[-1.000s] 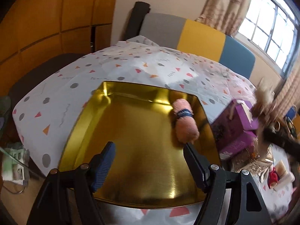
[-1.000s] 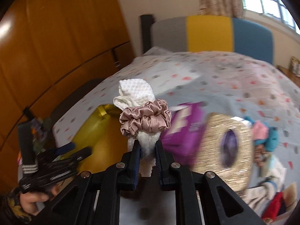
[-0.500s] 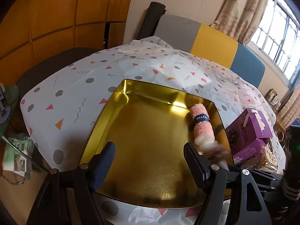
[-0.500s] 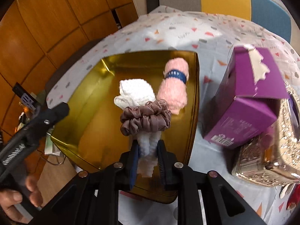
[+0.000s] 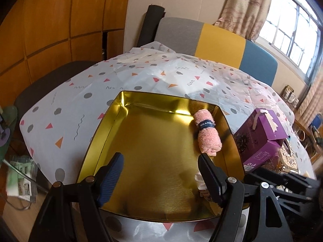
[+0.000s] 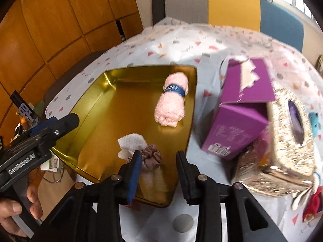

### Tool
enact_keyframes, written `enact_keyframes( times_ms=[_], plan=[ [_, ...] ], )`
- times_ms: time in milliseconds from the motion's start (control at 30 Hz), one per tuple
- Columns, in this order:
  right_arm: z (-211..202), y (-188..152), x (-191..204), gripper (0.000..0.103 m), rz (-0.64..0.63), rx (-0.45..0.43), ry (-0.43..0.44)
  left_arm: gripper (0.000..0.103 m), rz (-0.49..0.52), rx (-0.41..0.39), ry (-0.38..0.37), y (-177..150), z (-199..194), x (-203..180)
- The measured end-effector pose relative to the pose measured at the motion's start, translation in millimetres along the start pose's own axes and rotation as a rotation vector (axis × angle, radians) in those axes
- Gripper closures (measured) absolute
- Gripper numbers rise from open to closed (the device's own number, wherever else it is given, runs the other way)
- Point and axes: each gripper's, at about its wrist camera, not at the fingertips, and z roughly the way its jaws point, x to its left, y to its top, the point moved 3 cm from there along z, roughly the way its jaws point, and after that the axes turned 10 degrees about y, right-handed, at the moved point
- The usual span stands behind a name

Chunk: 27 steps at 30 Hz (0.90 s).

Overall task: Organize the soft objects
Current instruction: 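Lower the white cloth with scrunchie into the gold tray and open the right gripper, then move the left gripper to the blue teddy bear and grasp it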

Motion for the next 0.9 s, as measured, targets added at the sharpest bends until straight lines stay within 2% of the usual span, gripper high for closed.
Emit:
enact_keyframes(
  times_ms=[467,633,900],
  plan=[
    [-69.2,3.7,-20.2,0.064,-0.048,-0.167,-0.098,0.020,0.118,-0.052,-0.038,-0.9,-25.2,-37.3],
    [-96.3,5.1,-48.3,0.063,-0.001,-0.222,-0.146,0.020,0.146,-0.057,-0.056,-1.5,-30.1,-48.1],
    [-135.6,-3.4,-116.8,0.063,0.147,-0.273,-0.271,0.020,0.211,-0.062,-0.085,-5.5,-36.6,-69.2]
  ],
)
